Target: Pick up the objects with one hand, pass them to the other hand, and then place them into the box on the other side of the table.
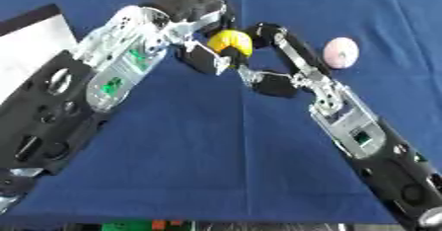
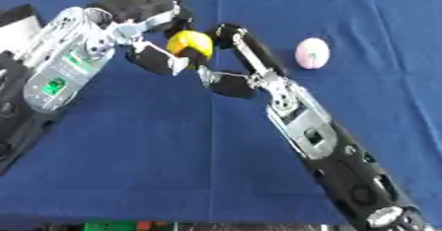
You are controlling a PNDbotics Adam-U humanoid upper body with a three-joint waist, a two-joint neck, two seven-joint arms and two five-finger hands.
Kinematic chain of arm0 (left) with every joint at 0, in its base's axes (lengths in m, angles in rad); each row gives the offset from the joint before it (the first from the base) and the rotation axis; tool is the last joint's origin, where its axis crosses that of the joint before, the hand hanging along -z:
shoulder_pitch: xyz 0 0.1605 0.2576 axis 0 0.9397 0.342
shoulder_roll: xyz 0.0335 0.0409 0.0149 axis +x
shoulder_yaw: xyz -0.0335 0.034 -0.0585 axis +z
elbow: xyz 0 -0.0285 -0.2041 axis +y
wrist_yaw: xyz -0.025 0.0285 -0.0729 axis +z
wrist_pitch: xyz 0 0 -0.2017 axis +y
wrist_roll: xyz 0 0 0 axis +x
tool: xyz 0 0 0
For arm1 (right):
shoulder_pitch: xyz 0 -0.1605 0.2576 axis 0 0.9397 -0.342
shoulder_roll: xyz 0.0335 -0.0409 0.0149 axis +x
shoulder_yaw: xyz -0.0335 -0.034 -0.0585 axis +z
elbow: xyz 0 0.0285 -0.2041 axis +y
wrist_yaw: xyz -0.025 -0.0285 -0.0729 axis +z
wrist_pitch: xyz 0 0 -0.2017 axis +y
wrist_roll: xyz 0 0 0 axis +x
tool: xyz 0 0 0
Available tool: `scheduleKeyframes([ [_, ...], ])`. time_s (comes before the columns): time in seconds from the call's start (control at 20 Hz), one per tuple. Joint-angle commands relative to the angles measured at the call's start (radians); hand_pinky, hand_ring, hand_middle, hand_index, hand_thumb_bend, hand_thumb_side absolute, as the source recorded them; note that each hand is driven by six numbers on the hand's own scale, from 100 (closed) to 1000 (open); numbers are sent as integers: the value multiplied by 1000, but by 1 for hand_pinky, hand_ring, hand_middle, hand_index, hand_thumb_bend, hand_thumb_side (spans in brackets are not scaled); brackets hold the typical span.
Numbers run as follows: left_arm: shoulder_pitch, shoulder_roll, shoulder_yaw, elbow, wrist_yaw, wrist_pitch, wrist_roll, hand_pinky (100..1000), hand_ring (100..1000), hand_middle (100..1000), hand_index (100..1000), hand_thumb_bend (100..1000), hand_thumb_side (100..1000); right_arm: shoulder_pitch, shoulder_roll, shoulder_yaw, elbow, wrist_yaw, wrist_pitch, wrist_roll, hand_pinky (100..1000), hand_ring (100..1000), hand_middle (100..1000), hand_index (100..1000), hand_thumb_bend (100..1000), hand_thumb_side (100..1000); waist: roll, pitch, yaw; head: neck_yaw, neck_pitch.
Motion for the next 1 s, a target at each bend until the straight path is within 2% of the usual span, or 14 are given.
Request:
scheduleKeyframes([
  [0.05,-12,24,21,-15,-18,-4,-4,611,501,371,440,100,208,-11,-21,-7,-8,12,16,0,809,786,781,768,100,336,8,-35,1,3,6],
  [0.25,-8,30,30,-19,-34,-3,-7,609,500,368,436,100,204,-12,-25,-7,-6,28,37,12,826,813,824,802,100,426,6,-37,3,6,6],
  [0.3,-6,31,34,-21,-38,-1,-7,608,499,368,435,100,203,-12,-26,-7,-5,32,44,13,833,824,840,815,100,475,5,-37,3,6,6],
  [0.7,13,58,80,-57,-48,27,3,603,495,366,434,100,199,-11,-35,-9,-3,58,92,31,847,839,858,828,100,512,4,-42,4,12,6],
  [1.0,29,123,147,-107,-6,83,12,600,496,366,434,100,204,-9,-51,-14,-9,64,107,39,853,844,860,830,100,514,6,-45,5,10,6],
])
